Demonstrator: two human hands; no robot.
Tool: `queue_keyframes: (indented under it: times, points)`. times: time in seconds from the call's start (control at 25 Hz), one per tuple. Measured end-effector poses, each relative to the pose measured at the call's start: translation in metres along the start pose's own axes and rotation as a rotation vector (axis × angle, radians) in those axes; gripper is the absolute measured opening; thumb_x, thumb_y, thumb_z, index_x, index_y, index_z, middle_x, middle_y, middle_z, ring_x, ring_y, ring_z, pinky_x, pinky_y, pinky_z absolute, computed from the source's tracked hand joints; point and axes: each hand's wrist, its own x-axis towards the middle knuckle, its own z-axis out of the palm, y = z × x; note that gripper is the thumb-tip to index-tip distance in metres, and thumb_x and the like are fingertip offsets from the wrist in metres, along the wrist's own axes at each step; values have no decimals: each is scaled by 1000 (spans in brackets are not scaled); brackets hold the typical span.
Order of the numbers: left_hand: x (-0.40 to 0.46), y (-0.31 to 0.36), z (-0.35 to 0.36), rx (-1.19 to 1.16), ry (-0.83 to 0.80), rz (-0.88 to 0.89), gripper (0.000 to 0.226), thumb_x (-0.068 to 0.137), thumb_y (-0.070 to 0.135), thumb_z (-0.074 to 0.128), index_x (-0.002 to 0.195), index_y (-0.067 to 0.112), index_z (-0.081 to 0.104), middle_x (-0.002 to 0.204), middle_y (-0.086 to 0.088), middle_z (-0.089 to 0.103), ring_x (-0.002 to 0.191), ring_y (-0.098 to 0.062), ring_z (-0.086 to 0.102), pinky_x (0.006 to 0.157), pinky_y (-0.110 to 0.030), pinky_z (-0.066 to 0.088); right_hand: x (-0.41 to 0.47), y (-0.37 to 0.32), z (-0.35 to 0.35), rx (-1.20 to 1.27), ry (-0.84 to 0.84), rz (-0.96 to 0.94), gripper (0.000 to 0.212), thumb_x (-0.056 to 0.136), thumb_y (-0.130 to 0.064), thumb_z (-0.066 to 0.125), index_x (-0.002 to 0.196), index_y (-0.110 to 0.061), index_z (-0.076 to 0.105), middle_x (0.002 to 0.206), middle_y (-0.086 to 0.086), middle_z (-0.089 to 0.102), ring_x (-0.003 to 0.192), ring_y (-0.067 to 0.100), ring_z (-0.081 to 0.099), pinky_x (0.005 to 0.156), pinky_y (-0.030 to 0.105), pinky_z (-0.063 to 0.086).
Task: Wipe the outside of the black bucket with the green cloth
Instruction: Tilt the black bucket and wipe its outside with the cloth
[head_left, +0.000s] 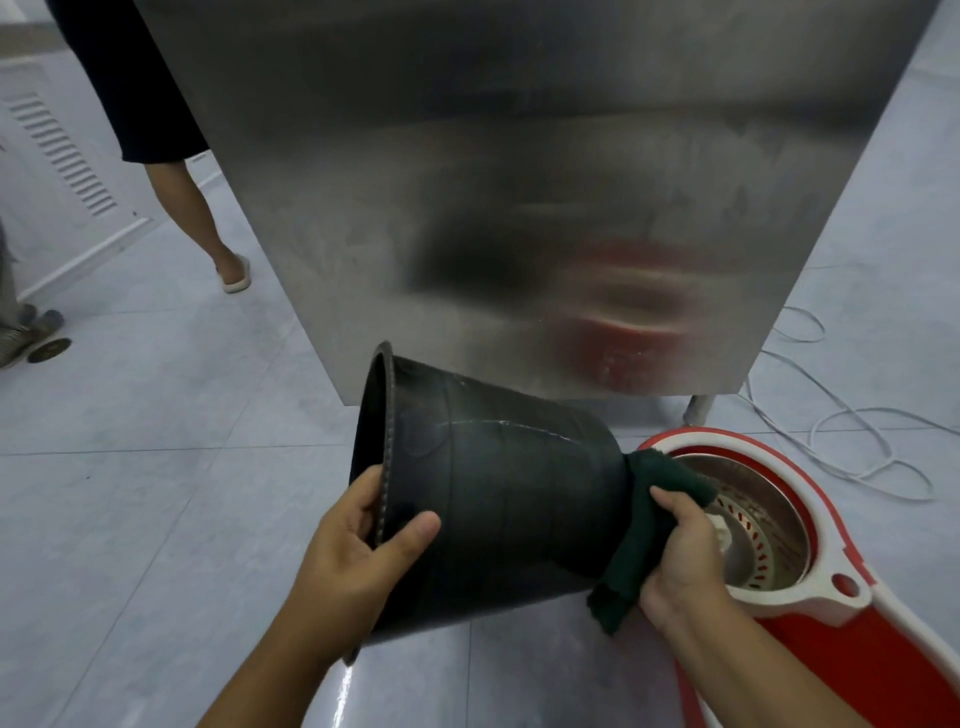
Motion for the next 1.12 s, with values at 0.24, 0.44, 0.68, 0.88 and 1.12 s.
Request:
queue_keyframes:
  times: [0.24, 0.44, 0.68, 0.88, 1.12]
  points:
    - [7, -12, -1, 57, 111, -86, 31, 73, 47, 72, 98, 31, 61, 90, 5, 73, 88, -19, 70, 67, -21, 54, 3, 0, 1, -33, 22, -20, 5, 89, -15, 54, 87, -19, 54, 96, 6, 61, 88, 23, 57, 71, 41, 45]
    - [3, -12, 10, 226, 57, 92, 15, 72, 41, 77, 78, 30, 68, 73, 7, 73, 71, -10, 68, 56, -13, 54, 11, 7, -4, -8, 79, 59, 8, 86, -16, 55, 93, -19, 54, 101, 9, 62, 92, 28, 58, 76, 42, 48]
    - [20, -22, 15, 155, 323, -25, 30, 87, 46, 53, 86, 19, 68, 80, -3, 75, 79, -15, 71, 63, -24, 59, 6, 13, 1, -68, 101, -34, 7, 90, -18, 55, 88, -24, 51, 99, 6, 61, 96, 25, 57, 86, 46, 44]
    - [26, -26, 15, 15, 481, -223, 31, 97, 36, 49, 86, 13, 67, 87, -13, 73, 85, -31, 69, 79, -48, 58, -3, 50, -9, -563, -130, -490, 38, 91, -31, 51, 128, -39, 49, 141, -3, 49, 136, 21, 39, 112, 42, 29]
    - [26, -21, 10, -102, 456, -265, 26, 98, 32, 49, 92, 18, 70, 88, -5, 76, 84, -24, 72, 69, -34, 56, -4, 98, -28, -1253, -400, -1201, 48, 88, -29, 40, 131, -50, 36, 162, -19, -9, 150, 20, -6, 118, 40, -3]
